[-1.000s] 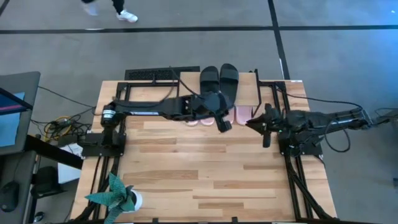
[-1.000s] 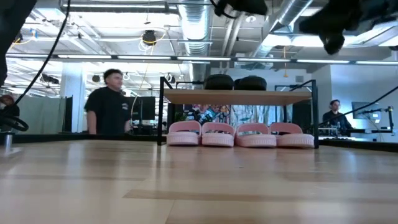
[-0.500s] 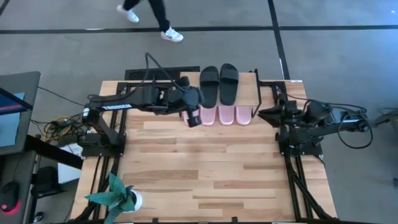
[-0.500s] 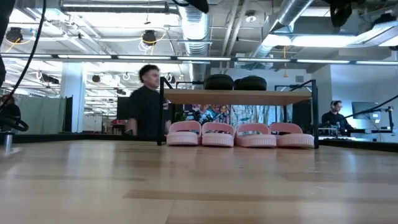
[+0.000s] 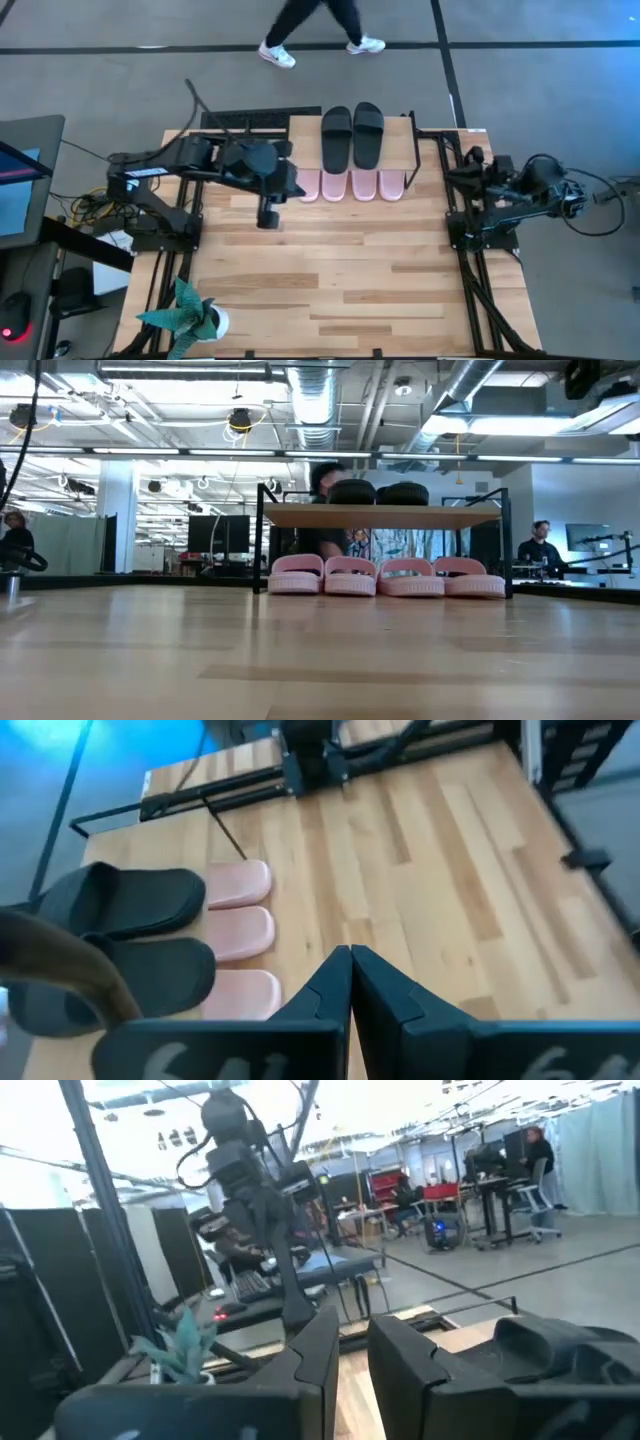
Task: Pick and place slides into the shelf
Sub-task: Return to Home Position
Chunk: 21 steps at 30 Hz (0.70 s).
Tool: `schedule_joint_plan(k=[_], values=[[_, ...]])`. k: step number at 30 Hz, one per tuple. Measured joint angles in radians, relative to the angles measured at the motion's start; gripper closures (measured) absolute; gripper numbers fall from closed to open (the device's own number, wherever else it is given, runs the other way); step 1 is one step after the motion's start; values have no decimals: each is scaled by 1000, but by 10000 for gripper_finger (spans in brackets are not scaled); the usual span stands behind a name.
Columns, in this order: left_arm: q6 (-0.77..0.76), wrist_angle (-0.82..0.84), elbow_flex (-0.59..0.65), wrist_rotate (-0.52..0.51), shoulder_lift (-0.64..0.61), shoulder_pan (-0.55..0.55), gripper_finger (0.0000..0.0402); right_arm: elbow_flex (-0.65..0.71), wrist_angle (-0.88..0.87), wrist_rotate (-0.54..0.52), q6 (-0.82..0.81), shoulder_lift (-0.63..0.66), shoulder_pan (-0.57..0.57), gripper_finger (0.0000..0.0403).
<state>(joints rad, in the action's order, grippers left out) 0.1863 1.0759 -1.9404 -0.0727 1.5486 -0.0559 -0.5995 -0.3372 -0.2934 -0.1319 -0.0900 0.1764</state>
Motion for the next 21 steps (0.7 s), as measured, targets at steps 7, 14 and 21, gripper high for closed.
schedule_joint_plan(k=[7, 14, 21], values=[[-6, -185, 179, 20, -151, 8, 401, -14, -78, 37, 49, 84, 3, 355], [-67, -594, 602, 7, -419, 12, 401, -13, -126, 43, 43, 68, 3, 355], [-136, -921, 954, -4, -618, 6, 401, -12, -123, 33, 82, 86, 3, 355]])
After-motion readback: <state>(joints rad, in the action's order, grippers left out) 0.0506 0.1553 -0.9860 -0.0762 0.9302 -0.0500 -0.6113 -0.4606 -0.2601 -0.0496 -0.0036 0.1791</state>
